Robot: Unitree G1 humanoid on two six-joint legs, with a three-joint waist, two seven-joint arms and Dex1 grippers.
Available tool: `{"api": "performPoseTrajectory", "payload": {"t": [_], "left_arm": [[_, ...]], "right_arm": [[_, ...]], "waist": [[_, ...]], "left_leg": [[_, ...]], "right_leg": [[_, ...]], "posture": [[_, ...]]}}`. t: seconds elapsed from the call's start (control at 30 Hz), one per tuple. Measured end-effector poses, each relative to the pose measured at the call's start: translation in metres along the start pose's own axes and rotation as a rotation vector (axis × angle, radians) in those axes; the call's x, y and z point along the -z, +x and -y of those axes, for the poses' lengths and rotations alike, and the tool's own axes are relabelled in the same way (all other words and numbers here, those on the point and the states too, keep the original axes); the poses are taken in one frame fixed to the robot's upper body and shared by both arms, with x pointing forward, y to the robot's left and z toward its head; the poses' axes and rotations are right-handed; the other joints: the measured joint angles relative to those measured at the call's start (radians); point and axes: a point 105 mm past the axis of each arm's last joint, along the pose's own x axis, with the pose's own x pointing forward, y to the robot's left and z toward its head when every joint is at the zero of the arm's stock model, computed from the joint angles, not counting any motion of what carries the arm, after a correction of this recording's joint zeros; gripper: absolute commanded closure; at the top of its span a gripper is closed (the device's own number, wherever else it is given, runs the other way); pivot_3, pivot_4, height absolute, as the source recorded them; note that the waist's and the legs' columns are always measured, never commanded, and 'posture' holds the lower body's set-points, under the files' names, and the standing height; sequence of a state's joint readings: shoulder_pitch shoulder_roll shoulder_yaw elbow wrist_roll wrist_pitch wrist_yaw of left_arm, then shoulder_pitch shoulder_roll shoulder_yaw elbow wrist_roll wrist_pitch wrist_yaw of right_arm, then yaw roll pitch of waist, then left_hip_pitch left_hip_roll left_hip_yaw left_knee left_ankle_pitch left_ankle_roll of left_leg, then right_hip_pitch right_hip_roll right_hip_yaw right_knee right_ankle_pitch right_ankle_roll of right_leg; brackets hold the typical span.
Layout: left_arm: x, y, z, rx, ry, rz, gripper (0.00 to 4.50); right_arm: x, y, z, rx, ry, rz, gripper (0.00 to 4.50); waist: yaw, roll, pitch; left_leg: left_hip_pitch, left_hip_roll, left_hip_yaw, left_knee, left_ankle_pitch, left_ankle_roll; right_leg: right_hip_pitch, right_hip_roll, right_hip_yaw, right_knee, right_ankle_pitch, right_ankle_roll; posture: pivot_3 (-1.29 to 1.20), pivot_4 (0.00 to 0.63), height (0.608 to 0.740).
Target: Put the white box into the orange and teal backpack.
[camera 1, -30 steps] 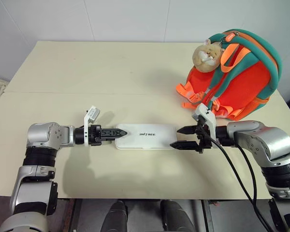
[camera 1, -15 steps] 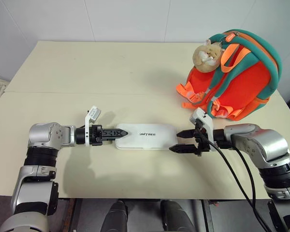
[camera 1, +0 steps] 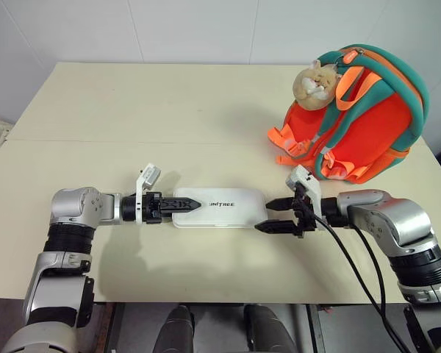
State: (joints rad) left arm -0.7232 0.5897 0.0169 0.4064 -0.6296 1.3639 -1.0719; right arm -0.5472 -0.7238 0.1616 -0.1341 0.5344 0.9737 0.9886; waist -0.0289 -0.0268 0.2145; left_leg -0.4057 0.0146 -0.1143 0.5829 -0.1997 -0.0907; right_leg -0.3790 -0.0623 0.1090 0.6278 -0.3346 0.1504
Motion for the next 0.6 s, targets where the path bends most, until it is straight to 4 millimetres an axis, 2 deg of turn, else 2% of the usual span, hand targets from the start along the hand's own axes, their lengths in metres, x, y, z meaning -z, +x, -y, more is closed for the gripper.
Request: {"api": "performPoseTrajectory", "payload": {"t": [0.1,0.33,0.4,0.6], "left_arm": [[0.0009,0.0001,0.0009,-0.001,-0.023,-0.019,0.6],[0.0071,-0.0011,-0.0005,0.013,-0.087,-0.04,2.74],[0.0066,-0.001,0.0043,0.047,-0.091,-0.038,3.17],[0.0069,-0.0013,0.0049,0.052,-0.101,-0.035,3.2]], "right_arm": [[0.0046,-0.0011,0.001,0.005,-0.001,-0.006,0.0],[0.0082,-0.002,0.0023,0.014,-0.009,-0.011,0.0],[0.0091,-0.002,0.0024,0.015,-0.008,-0.012,0.0],[0.0088,-0.0023,0.0024,0.016,-0.017,0.002,0.0]], "waist": [[-0.001,0.0,0.0],[-0.006,0.0,0.0],[-0.004,0.0,0.0],[-0.003,0.0,0.0]], "left_leg": [[0.0,0.0,0.0,0.0,0.0,0.0],[-0.001,0.0,0.0,-0.001,0.0,0.0],[-0.001,0.0,0.0,-0.001,0.0,0.0],[-0.001,0.0,0.0,-0.001,0.0,0.0]], "right_leg": [[0.0,0.0,0.0,0.0,0.0,0.0],[-0.002,0.0,0.0,0.0,0.0,0.0],[-0.002,0.0,0.0,0.0,0.0,0.0],[-0.002,0.0,0.0,0.0,0.0,0.0]], "posture": [[0.0,0.15,0.74],[0.0,0.15,0.74],[0.0,0.15,0.74],[0.0,0.15,0.74]]}}
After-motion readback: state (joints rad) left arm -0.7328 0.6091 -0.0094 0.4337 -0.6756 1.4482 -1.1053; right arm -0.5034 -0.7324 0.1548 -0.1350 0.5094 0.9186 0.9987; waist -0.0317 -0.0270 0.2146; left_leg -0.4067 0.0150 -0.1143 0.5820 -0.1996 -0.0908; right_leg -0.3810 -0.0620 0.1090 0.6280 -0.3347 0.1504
